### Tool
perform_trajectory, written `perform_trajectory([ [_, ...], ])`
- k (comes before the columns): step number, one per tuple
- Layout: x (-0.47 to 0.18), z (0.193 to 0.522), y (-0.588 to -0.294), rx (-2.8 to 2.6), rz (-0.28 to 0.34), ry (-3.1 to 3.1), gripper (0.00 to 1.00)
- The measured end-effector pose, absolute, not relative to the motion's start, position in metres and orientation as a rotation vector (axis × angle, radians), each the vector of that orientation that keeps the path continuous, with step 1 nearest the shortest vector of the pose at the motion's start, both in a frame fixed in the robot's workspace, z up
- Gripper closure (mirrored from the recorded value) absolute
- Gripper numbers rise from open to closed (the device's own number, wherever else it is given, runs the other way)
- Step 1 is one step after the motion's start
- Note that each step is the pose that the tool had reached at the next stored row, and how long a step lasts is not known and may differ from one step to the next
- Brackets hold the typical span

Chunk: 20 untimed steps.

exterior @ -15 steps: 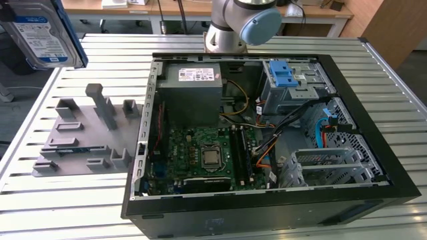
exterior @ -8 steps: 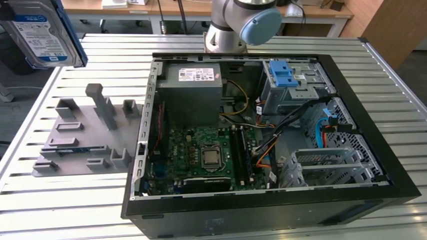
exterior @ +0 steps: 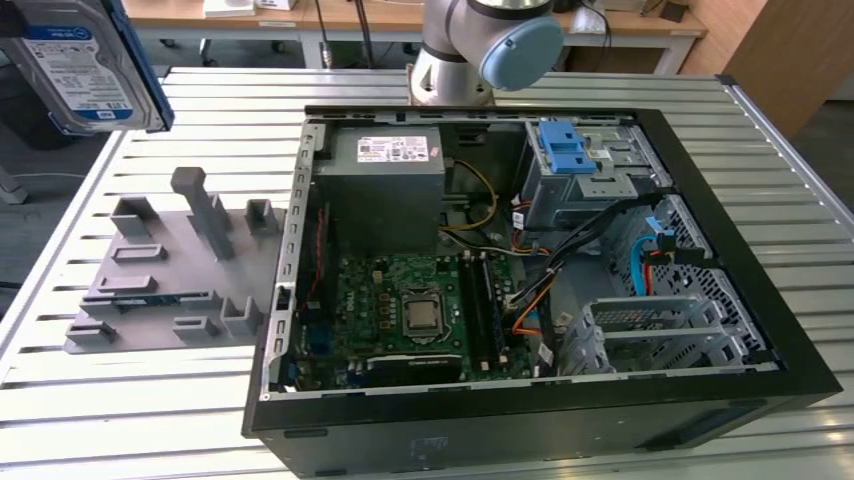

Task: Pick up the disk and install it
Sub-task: 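Pick up the disk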

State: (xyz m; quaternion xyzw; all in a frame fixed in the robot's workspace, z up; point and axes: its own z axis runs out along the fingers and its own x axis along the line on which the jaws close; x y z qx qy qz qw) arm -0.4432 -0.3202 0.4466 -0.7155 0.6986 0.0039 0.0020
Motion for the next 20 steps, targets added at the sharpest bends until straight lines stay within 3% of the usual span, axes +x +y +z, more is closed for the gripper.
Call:
perform_trajectory([
  [20,-0.443,0.468,-0.320,-2.245,0.012,2.192,0.64],
])
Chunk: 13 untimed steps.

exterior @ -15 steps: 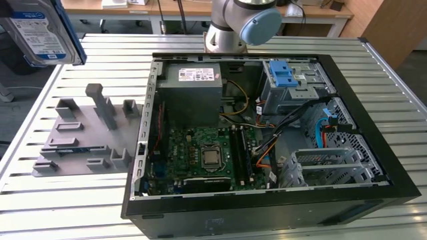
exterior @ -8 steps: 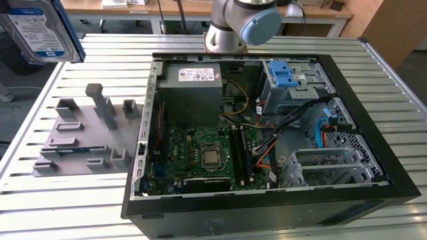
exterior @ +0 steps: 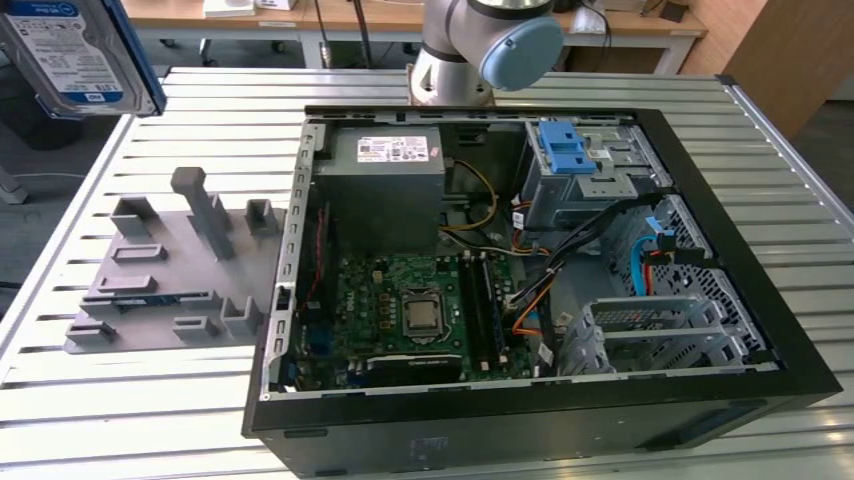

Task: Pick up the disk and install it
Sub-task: 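Pick up the disk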

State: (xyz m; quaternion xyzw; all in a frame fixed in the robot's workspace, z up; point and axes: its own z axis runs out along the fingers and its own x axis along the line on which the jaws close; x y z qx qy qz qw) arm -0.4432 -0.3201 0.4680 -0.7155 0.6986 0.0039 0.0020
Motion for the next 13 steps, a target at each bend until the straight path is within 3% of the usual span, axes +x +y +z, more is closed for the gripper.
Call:
perform_trajectory([
  [13,-0.443,0.486,-0.320,-2.245,0.012,2.192,0.64],
])
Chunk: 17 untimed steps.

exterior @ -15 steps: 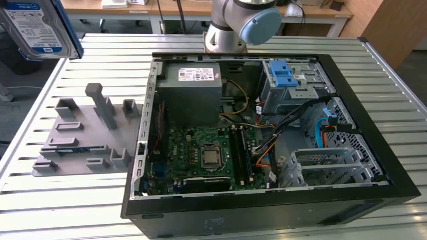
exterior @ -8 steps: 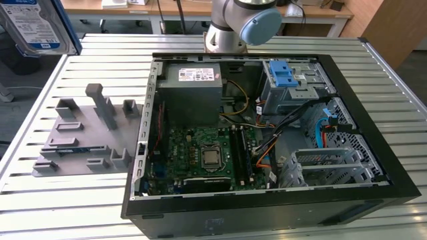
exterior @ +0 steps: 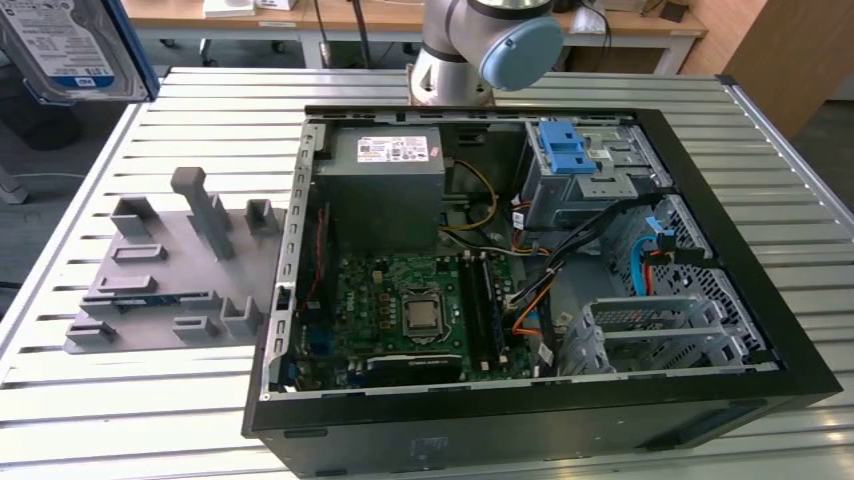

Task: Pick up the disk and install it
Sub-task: 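Pick up the disk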

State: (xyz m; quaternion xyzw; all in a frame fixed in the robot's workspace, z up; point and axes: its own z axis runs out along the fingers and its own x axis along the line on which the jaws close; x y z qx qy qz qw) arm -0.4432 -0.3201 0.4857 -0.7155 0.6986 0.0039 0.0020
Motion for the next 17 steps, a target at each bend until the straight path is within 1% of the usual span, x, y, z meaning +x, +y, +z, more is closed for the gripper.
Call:
perform_trajectory([
  [12,-0.443,0.491,-0.323,-2.240,0.013,2.187,0.64],
  [17,-0.443,0.491,-0.337,-2.239,0.015,2.186,0.64],
])
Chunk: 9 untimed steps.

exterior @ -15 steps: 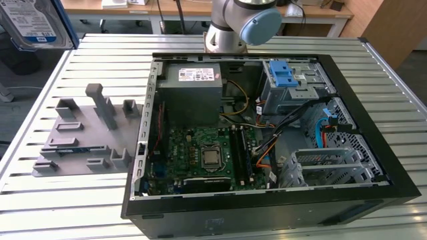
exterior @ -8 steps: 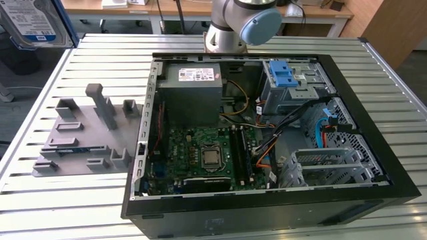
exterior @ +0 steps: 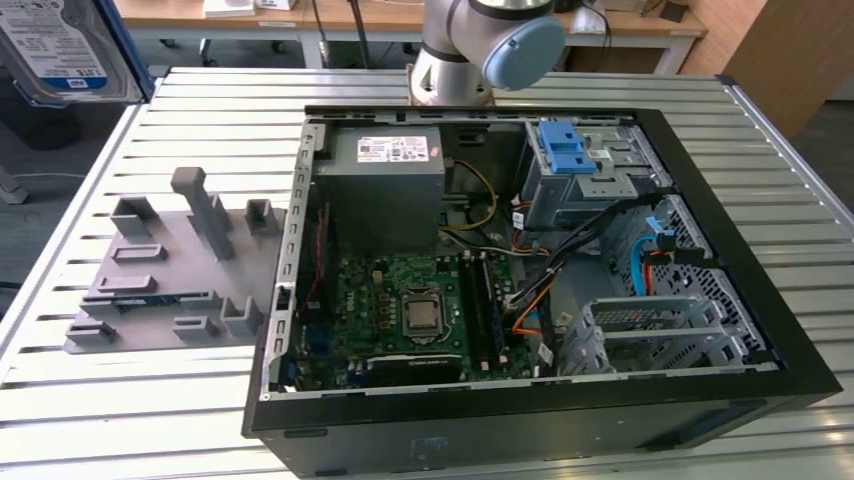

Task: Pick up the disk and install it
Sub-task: 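Pick up the disk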

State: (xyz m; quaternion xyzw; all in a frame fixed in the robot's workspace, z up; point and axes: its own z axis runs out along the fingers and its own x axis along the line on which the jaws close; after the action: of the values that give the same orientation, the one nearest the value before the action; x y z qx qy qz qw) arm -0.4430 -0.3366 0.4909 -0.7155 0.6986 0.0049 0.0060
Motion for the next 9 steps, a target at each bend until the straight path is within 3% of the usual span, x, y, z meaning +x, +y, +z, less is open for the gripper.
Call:
perform_trajectory([
  [9,-0.431,0.491,-0.347,-2.239,0.015,2.186,0.64],
])
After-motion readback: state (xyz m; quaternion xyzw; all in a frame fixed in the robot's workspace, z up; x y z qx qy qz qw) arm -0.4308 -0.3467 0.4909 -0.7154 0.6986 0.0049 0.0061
